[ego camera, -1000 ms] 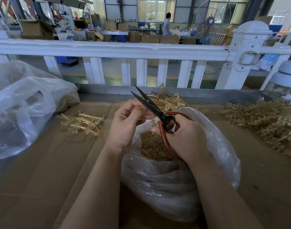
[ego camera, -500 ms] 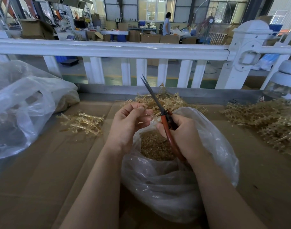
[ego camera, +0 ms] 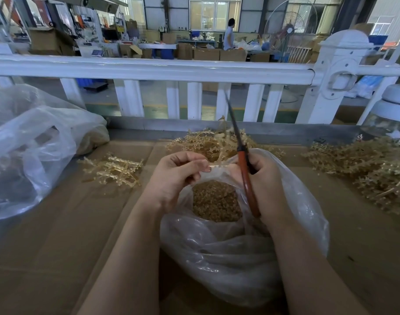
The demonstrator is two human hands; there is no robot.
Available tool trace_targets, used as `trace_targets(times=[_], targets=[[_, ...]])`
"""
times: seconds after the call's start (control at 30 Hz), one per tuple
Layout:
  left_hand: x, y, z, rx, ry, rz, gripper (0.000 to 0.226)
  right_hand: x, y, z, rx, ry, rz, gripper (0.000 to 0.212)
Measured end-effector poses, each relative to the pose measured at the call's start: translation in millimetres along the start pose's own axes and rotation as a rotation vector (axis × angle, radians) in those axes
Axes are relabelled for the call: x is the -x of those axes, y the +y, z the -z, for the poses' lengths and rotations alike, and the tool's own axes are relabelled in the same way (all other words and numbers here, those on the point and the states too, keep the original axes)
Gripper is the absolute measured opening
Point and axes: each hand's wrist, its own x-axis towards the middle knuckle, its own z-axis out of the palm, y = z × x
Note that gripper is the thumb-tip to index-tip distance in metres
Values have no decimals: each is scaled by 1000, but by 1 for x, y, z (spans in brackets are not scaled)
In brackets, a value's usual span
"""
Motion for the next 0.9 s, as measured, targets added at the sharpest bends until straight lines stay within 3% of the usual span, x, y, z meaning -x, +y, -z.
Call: trace_targets(times=[0.13, 0.27, 0.47, 0.63, 0.73, 0.9], targets=[[2, -2, 1, -13, -236, 195, 25, -3, -2, 5, -35, 74, 20, 9], [5, -1, 0, -105, -352, 215, 15, -1, -5, 0, -58, 63, 12, 17], [-1, 3, 3, 277, -93, -45, 15, 0, -4, 1, -18, 34, 14, 37], [-3, 3, 2, 465, 107, -148, 24, -1, 0, -1, 83, 10, 34, 19], [-5, 4, 5, 514, 160, -205, 20, 0, 2, -1, 105, -18, 26, 13], [-5, 1, 2, 459, 206, -170, 31, 1, 6, -5, 232, -42, 16, 39]])
